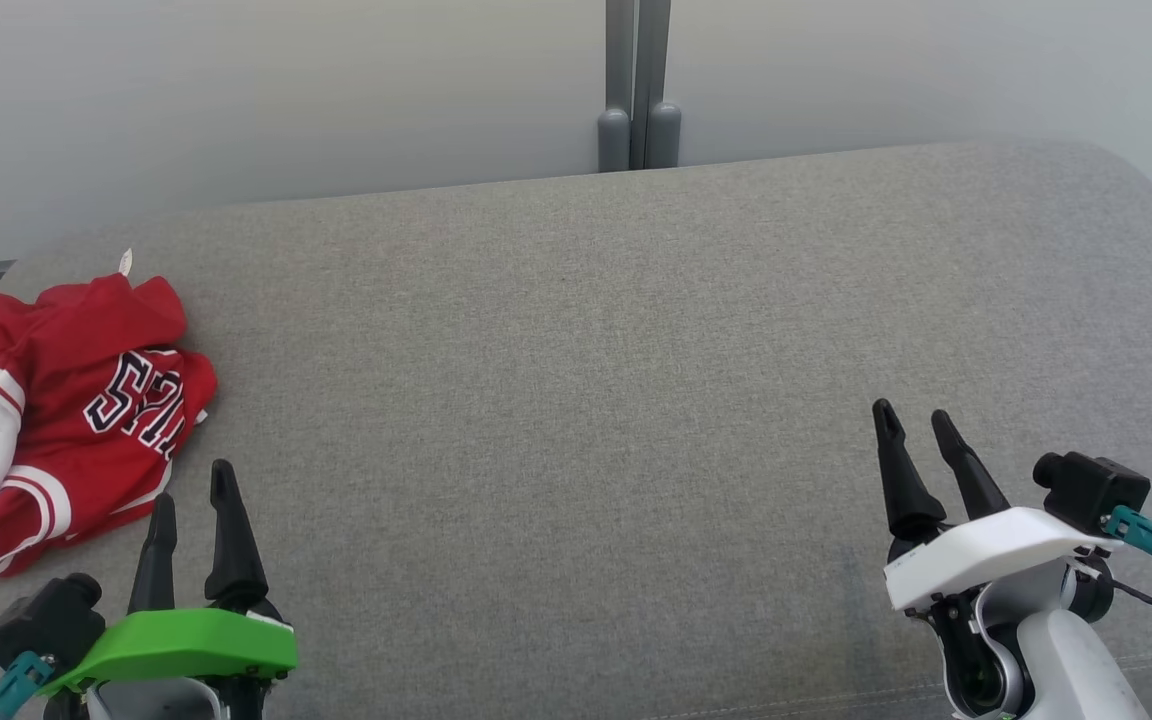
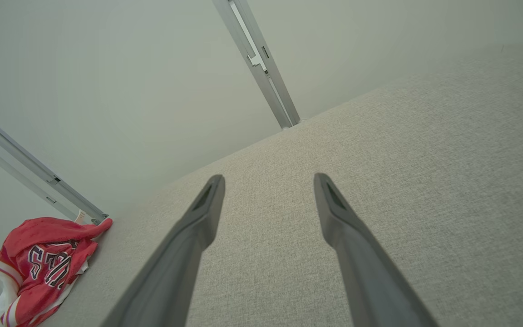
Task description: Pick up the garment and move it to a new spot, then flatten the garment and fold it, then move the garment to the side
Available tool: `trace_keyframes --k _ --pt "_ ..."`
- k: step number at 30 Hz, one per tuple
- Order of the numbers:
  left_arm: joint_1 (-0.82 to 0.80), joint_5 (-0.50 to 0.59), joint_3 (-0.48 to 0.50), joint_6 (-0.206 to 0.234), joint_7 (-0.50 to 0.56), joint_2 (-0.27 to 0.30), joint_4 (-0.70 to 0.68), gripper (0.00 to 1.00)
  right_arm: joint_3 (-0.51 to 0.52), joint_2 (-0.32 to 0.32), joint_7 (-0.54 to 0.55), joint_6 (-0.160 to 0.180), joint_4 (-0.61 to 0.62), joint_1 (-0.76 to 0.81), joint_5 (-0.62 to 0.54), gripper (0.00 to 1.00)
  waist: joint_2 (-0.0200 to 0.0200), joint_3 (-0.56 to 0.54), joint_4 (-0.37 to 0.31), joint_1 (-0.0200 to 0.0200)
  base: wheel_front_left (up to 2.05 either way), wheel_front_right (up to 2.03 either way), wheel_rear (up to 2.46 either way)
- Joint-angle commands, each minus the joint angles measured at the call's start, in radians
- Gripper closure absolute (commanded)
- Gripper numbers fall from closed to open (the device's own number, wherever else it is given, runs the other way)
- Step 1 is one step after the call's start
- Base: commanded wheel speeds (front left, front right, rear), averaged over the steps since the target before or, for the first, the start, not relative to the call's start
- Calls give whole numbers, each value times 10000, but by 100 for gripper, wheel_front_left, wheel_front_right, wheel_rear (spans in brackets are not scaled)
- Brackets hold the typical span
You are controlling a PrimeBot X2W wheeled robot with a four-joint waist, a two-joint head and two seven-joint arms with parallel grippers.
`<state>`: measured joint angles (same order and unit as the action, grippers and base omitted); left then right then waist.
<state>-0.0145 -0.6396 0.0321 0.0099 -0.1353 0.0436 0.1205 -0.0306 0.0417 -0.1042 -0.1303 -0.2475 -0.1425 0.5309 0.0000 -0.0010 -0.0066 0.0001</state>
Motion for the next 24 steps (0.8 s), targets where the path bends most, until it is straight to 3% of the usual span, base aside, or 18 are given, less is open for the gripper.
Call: trace_keyframes --k 1,24 --pt "11 280 1 61 -117 71 -174 0 -22 58 -114 -3 109 28 -282 0 0 -1 -5 -1 0 0 0" --pt "286 2530 -26 367 -616 80 -464 0 -329 80 -742 -4 -132 -30 -1690 0 0 -70 -90 -1 0 0 0"
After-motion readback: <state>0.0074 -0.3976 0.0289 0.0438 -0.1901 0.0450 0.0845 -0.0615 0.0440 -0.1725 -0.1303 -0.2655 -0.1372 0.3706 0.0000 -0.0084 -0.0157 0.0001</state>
